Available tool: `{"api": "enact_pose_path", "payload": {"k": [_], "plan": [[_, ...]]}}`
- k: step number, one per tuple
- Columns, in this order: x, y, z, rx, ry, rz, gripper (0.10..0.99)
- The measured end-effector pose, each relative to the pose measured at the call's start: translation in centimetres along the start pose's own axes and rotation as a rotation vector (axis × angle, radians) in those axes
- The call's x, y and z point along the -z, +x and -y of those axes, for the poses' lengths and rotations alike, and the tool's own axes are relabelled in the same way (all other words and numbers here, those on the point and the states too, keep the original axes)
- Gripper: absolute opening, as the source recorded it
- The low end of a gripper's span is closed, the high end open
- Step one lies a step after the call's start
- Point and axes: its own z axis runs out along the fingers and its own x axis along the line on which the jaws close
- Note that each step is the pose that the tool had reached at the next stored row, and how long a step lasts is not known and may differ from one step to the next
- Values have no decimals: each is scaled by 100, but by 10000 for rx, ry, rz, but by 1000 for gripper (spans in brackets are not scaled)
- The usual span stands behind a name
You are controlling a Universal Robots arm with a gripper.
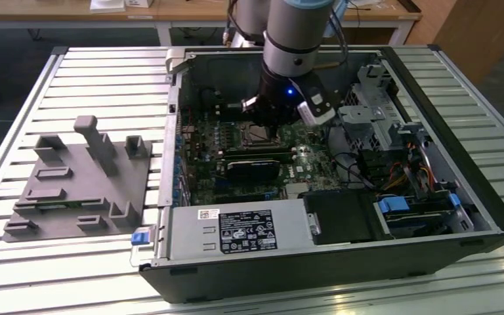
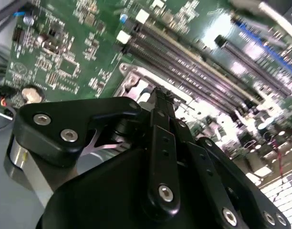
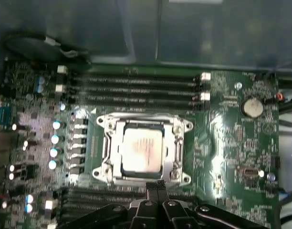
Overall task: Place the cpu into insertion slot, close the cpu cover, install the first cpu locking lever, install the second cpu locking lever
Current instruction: 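Install the second cpu locking lever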
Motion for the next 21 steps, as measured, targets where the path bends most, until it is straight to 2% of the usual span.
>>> {"api": "enact_pose_path", "payload": {"k": [2,4,11,17,21], "plan": [[3,5,30,0,0,1,106],[3,46,38,0,-10,1,106],[-4,282,44,1,-39,2,106],[-62,303,62,-4,-55,-38,106],[-74,339,130,0,-205,-32,106]]}}
